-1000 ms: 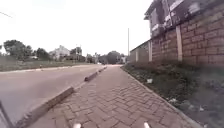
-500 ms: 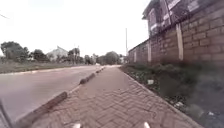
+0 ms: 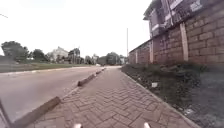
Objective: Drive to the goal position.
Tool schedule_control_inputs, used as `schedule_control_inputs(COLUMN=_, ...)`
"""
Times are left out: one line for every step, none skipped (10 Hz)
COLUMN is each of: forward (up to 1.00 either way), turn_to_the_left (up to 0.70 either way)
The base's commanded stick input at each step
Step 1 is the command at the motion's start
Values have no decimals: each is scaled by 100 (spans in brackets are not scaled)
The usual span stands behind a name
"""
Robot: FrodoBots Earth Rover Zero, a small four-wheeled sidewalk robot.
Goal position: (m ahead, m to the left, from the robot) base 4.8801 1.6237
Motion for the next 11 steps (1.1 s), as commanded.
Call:
schedule_control_inputs(forward=50, turn_to_the_left=0)
schedule_control_inputs(forward=50, turn_to_the_left=0)
schedule_control_inputs(forward=50, turn_to_the_left=0)
schedule_control_inputs(forward=50, turn_to_the_left=0)
schedule_control_inputs(forward=50, turn_to_the_left=0)
schedule_control_inputs(forward=50, turn_to_the_left=0)
schedule_control_inputs(forward=50, turn_to_the_left=0)
schedule_control_inputs(forward=50, turn_to_the_left=0)
schedule_control_inputs(forward=50, turn_to_the_left=0)
schedule_control_inputs(forward=50, turn_to_the_left=0)
schedule_control_inputs(forward=50, turn_to_the_left=0)
